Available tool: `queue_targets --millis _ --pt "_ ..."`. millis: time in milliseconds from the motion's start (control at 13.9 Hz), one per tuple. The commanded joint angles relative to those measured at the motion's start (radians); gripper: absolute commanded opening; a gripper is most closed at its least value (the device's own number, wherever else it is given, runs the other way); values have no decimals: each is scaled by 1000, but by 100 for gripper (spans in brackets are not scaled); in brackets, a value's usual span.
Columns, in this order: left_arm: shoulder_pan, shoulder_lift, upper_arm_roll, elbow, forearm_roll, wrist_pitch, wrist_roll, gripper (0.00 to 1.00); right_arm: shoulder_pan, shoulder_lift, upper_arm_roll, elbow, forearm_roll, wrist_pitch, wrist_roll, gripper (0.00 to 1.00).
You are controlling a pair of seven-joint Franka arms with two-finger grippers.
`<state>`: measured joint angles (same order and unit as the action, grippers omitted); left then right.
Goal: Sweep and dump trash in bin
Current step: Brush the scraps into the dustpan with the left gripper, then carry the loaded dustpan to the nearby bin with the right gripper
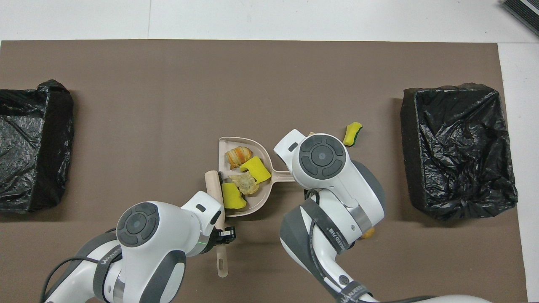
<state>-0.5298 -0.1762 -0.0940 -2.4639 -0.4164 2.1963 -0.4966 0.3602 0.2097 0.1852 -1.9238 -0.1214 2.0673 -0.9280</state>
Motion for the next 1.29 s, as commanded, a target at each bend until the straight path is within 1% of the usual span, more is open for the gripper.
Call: queue_targets --millis 0,144,288,503,575,719,1223 --pt "71 11 8 19 51 -50 13 0 -7 14 7 14 22 20 -9 0" --pt "94 11 10 17 112 -50 7 0 -10 14 7 14 23 20 -14 0" --pt "145 4 10 19 190 -53 6 0 -12 14 7 14 23 20 -12 0" --pt "149 -25 13 40 277 -110 0 0 -15 14 7 14 25 20 -9 0" --pt "160 -37 13 48 289 -131 -8 0 -15 14 7 16 26 20 -5 0" --pt "159 -75 8 33 295 -142 -11 0 -17 14 7 17 26 22 -9 0" --pt "168 -80 10 20 309 -139 -8 0 -23 14 7 25 28 22 -15 0"
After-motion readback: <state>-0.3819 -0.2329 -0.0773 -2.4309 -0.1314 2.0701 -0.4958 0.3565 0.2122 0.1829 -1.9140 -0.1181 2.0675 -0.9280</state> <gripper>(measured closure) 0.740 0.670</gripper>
